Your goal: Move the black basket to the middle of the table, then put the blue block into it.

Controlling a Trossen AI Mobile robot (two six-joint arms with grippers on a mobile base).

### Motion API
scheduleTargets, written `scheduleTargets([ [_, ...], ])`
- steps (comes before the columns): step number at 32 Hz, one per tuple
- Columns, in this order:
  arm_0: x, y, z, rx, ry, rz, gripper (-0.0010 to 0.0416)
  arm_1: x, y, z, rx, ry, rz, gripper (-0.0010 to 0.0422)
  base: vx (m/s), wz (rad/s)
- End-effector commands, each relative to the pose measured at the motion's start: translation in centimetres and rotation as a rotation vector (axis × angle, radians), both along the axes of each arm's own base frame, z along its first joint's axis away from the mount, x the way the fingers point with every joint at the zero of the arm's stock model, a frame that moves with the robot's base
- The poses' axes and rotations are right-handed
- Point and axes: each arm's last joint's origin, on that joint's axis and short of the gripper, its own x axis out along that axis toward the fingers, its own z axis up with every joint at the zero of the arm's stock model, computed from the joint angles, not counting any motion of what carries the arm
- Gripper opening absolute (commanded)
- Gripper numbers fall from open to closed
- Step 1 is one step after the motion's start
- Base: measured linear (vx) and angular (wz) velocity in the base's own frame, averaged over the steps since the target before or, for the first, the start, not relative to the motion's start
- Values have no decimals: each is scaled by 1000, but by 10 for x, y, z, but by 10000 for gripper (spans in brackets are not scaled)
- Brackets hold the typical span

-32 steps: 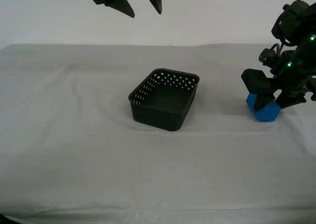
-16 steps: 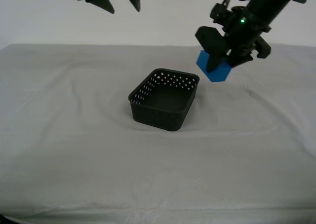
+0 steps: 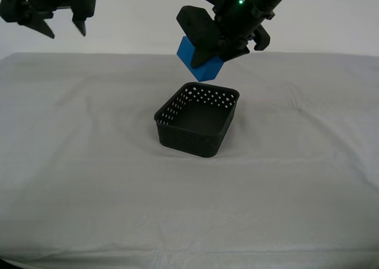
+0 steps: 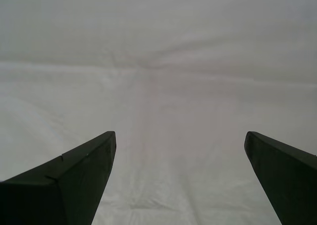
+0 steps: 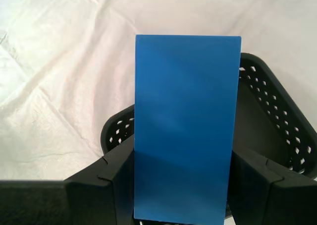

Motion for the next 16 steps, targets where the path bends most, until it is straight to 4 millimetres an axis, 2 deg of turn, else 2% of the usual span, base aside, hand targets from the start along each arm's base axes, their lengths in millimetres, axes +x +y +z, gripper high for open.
scheduleTargets([
  [1, 0, 1, 1, 9, -21, 48, 10, -7, 7, -13, 1, 32, 12, 359, 0, 0],
  [4, 4, 5, 6, 60, -86, 39, 11, -16, 8, -35, 3, 51, 13, 359, 0, 0],
  [7, 5, 6, 7, 71, -91, 35, 11, -23, 9, -46, 3, 82, 14, 359, 0, 0],
  [14, 5, 6, 7, 70, -89, 34, 12, -26, 11, -50, 2, 82, 21, 359, 0, 0],
  [15, 4, 6, 7, 74, -82, 26, 15, -26, 11, -50, 2, 81, 21, 359, 0, 0],
  [16, 4, 6, 6, 65, -67, 23, 36, -26, 11, -50, 2, 81, 21, 359, 0, 0],
])
